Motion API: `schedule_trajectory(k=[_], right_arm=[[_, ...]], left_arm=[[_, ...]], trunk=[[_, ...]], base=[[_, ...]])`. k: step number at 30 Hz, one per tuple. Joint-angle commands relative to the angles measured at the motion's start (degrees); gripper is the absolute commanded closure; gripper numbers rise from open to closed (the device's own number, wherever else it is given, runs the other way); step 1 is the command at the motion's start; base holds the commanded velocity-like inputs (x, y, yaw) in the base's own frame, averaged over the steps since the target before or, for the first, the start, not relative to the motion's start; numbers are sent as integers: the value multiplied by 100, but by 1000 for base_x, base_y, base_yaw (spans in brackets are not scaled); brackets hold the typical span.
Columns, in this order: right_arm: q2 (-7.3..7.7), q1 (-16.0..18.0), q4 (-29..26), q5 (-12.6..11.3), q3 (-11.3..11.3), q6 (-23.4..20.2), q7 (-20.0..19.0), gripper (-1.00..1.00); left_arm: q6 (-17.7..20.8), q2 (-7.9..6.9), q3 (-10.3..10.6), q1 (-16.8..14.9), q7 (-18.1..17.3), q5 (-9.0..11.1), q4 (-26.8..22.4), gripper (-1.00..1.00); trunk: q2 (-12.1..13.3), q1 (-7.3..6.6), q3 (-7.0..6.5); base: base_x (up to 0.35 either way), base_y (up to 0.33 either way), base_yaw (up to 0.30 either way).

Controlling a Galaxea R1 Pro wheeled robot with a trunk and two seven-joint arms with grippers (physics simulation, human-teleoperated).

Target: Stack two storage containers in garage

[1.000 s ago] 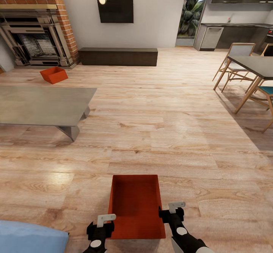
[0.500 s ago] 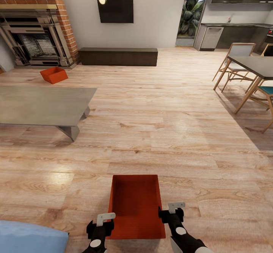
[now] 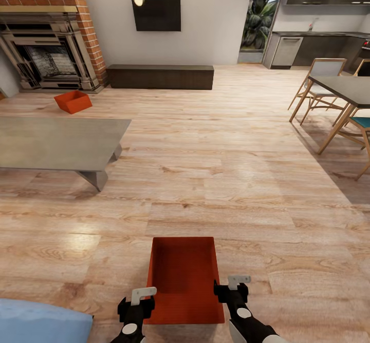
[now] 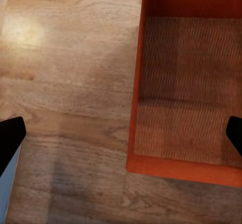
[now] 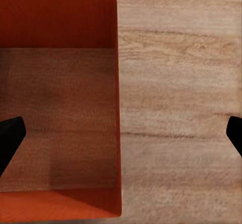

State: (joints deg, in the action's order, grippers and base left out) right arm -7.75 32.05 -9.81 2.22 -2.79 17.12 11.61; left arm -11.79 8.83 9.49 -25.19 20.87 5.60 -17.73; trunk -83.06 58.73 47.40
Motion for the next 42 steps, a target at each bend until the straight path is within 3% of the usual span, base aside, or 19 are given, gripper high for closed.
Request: schedule_trajectory(k=[1, 9, 12, 13, 14, 34, 38, 42], right_arm=[[0, 4, 6, 21, -29, 6, 49, -100], [2, 4, 6, 15, -29, 18, 55, -100], [6, 4, 6, 15, -29, 19, 53, -100], [8, 4, 6, 15, -29, 29, 52, -100], [9, 4, 6, 15, -29, 32, 52, -100], [11, 4, 6, 16, -29, 37, 52, -100], [11, 4, 6, 20, -29, 42, 52, -100], [11, 4, 6, 23, -29, 45, 52, -100]], left_arm=[[-24, -3, 48, -4, 32, 60, 3, -100], [-40, -4, 36, -4, 32, 71, -11, -100], [-226, -4, 36, -4, 37, 78, 5, -100], [-548, -10, 37, -4, 40, 88, 64, -100], [-572, -8, 38, -4, 40, 89, 75, -100], [-646, 11, 38, -4, 68, 79, 120, -100], [-511, 6, 31, -4, 25, 94, 201, -100], [443, -9, 56, -4, -257, 71, 281, -100]], trunk=[[-2, 0, 4], [-2, 0, 4], [-2, 0, 4], [-2, 0, 4], [-2, 0, 4], [-2, 0, 4], [-2, 0, 4], [-2, 0, 4]], base=[[0, 0, 0], [0, 0, 0], [0, 0, 0], [0, 0, 0], [0, 0, 0], [0, 0, 0], [0, 0, 0], [0, 0, 0]])
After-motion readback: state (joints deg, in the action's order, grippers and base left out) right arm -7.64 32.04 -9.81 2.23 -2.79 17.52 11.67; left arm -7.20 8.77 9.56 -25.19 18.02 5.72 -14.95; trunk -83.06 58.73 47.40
